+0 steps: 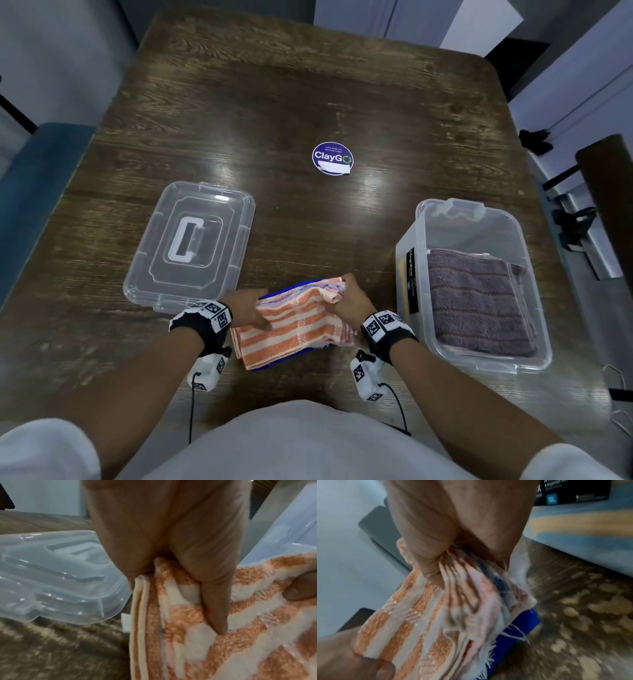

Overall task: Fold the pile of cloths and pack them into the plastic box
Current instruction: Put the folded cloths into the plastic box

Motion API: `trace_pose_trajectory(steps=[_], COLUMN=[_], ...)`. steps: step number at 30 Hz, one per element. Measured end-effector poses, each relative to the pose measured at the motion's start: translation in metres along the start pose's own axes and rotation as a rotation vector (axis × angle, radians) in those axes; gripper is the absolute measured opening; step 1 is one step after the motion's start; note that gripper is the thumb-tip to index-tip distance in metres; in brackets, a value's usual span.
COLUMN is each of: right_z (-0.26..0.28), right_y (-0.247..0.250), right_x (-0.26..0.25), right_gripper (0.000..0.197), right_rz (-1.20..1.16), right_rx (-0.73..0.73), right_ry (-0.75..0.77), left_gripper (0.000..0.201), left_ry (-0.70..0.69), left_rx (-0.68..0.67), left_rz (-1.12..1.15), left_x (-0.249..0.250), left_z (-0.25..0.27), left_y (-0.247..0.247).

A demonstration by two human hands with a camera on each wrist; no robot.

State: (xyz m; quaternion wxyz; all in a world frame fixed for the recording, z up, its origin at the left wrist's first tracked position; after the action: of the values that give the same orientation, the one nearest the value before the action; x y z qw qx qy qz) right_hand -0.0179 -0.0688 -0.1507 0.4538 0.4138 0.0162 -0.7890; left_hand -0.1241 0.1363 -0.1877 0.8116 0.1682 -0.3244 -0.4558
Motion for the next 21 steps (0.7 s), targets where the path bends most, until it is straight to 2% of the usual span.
trace_pose_trajectory(steps=[2,5,9,12,14,16,19,21], right_z=[-0.001,0.001,0.017,0.036,0.049,0.059,0.082,0.098], right_y=[0.016,0.046,0.1,0.154,0.194,0.231,0.269,0.288], right_x=[-0.01,-0.035,-0.068,-0.079,-0.073,-0.054,-0.022,0.001], right_gripper=[0.058,0.048,0.042,0.051,0.06,0.061,0.043,0.038], right_rz=[-0.048,-0.112,-0.193,-0.171,-0.125,-0.124,-0.19,-0.249], right_rx=[0.044,0.102,0.209,0.282,0.346,0.371,0.365,0.37], right_ry=[0.046,0.134,0.22,0.256,0.237,0.213,0.187,0.165], left_gripper=[0.057,0.069,0.055,0.05,0.053,0.064,0.064,0.063], left_ry=[-0.013,-0.025,-0.124,-0.224,-0.287,-0.338,-0.413,-0.439], left_rx=[0.023,0.1,0.205,0.302,0.33,0.304,0.265,0.238], left_rz=[0.132,0.308,0.454,0.62,0.744,0.779,0.775,0.772], left_x=[0.002,0.014,0.059,0.098,0.129,0.164,0.216,0.247], left_z=[-0.002,-0.001,0.007,0.015,0.019,0.018,0.015,0.011], left_y=[0.01,0.038,0.087,0.117,0.127,0.128,0.12,0.112])
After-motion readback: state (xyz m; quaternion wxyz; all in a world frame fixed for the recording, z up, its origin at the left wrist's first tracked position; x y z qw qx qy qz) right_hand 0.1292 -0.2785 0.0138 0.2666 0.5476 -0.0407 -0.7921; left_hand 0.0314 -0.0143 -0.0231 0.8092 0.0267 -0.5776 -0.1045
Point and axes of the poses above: each hand's wrist, its own z-axis away from the middle knuckle, its own y-axis out of the back of the hand, x = y × z, the point moved 9 cm from there along -z, towards the middle knuckle, and after that the axes turned 6 degrees about -z, right-handed, at the moved point
